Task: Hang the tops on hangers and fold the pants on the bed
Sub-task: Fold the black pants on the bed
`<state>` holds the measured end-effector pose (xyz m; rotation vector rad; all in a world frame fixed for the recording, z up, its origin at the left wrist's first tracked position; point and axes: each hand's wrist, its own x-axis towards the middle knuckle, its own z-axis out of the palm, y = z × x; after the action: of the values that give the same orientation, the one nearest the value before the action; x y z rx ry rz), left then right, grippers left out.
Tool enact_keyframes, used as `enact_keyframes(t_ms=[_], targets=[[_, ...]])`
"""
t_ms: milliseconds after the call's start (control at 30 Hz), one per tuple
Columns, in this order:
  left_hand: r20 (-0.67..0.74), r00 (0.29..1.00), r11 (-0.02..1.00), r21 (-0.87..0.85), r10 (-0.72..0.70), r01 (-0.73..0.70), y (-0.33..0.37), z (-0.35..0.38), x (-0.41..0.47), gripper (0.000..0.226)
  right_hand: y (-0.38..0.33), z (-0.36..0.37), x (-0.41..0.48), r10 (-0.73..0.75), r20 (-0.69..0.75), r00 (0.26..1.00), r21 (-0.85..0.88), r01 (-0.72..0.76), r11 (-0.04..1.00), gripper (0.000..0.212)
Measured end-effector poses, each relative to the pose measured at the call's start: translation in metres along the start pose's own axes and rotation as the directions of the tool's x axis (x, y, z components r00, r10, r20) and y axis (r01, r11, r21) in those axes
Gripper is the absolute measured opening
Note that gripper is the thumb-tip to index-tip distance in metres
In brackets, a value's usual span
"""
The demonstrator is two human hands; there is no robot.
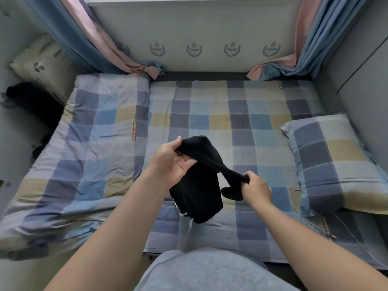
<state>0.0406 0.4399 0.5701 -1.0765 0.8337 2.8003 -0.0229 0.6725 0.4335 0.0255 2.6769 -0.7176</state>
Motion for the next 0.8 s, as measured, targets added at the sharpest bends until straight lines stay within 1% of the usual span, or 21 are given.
enact_keyframes(t_ms=[67, 167, 233, 300, 333, 367, 433, 500, 533, 567, 600, 633, 667, 700, 733, 800], targets=[[-0.008, 1.0, 1.0, 0.006, 0.003, -0.003, 0.001, -0.002, 0.005, 0.032, 0.02, -0.008, 0.007, 0.066, -0.002, 0.998, 0.015, -0.066, 0.998, 0.015], [-0.057, 0.998, 0.998, 0.062, 0.021, -0.018, -0.007, -0.006, 0.019, 0.032, 0.027, -0.023, 0.016, 0.059, -0.018, 0.998, 0.171, -0.055, 0.984, 0.021], [-0.093, 0.995, 0.983, 0.183, 0.034, -0.017, -0.015, -0.01, 0.028, 0.028, 0.021, -0.036, 0.021, 0.021, -0.053, 0.998, 0.272, -0.005, 0.962, 0.028], [-0.107, 0.994, 0.917, 0.4, 0.039, 0.007, -0.023, -0.014, 0.034, 0.019, 0.008, -0.05, 0.022, -0.033, -0.109, 0.994, 0.372, 0.071, 0.926, 0.032], [-0.104, 0.993, 0.846, 0.533, 0.054, 0.01, -0.027, -0.015, 0.035, 0.017, 0.0, -0.058, 0.021, -0.071, -0.14, 0.988, 0.416, 0.123, 0.901, 0.034], [-0.082, 0.993, 0.742, 0.671, 0.081, -0.005, -0.031, -0.016, 0.036, 0.023, -0.01, -0.066, 0.02, -0.118, -0.17, 0.978, 0.45, 0.184, 0.874, 0.034], [0.033, 0.992, 0.471, 0.878, 0.125, -0.089, -0.043, -0.016, 0.036, 0.049, -0.03, -0.081, 0.015, -0.234, -0.208, 0.95, 0.501, 0.309, 0.808, 0.034], [0.174, 0.976, 0.217, 0.956, 0.131, -0.2, -0.059, -0.012, 0.034, 0.081, -0.049, -0.096, 0.007, -0.367, -0.21, 0.906, 0.541, 0.42, 0.728, 0.036], [0.235, 0.962, 0.118, 0.961, 0.138, -0.252, -0.067, -0.009, 0.034, 0.093, -0.058, -0.102, 0.003, -0.437, -0.191, 0.879, 0.548, 0.465, 0.695, 0.037], [0.294, 0.943, 0.044, 0.952, 0.153, -0.304, -0.074, -0.005, 0.033, 0.101, -0.066, -0.109, -0.002, -0.506, -0.155, 0.848, 0.548, 0.5, 0.67, 0.037], [0.358, 0.917, 0.002, 0.931, 0.175, -0.364, -0.079, 0.001, 0.032, 0.102, -0.073, -0.115, -0.005, -0.566, -0.106, 0.818, 0.544, 0.524, 0.656, 0.035], [0.43, 0.88, -0.002, 0.899, 0.202, -0.438, -0.083, 0.005, 0.032, 0.096, -0.079, -0.121, -0.008, -0.609, -0.055, 0.791, 0.539, 0.537, 0.649, 0.033], [0.5, 0.837, 0.032, 0.854, 0.221, -0.518, -0.085, 0.01, 0.033, 0.084, -0.083, -0.125, -0.009, -0.634, -0.009, 0.773, 0.535, 0.539, 0.65, 0.032], [0.547, 0.804, 0.08, 0.813, 0.233, -0.577, -0.085, 0.013, 0.034, 0.067, -0.086, -0.129, -0.009, -0.645, 0.031, 0.764, 0.537, 0.531, 0.655, 0.029], [0.565, 0.79, 0.12, 0.79, 0.236, -0.601, -0.086, 0.015, 0.035, 0.05, -0.087, -0.132, -0.009, -0.645, 0.062, 0.762, 0.542, 0.517, 0.663, 0.025], [0.521, 0.821, 0.152, 0.815, 0.232, -0.56, -0.082, 0.014, 0.038, 0.025, -0.085, -0.136, -0.008, -0.63, 0.116, 0.768, 0.557, 0.475, 0.681, 0.014]])
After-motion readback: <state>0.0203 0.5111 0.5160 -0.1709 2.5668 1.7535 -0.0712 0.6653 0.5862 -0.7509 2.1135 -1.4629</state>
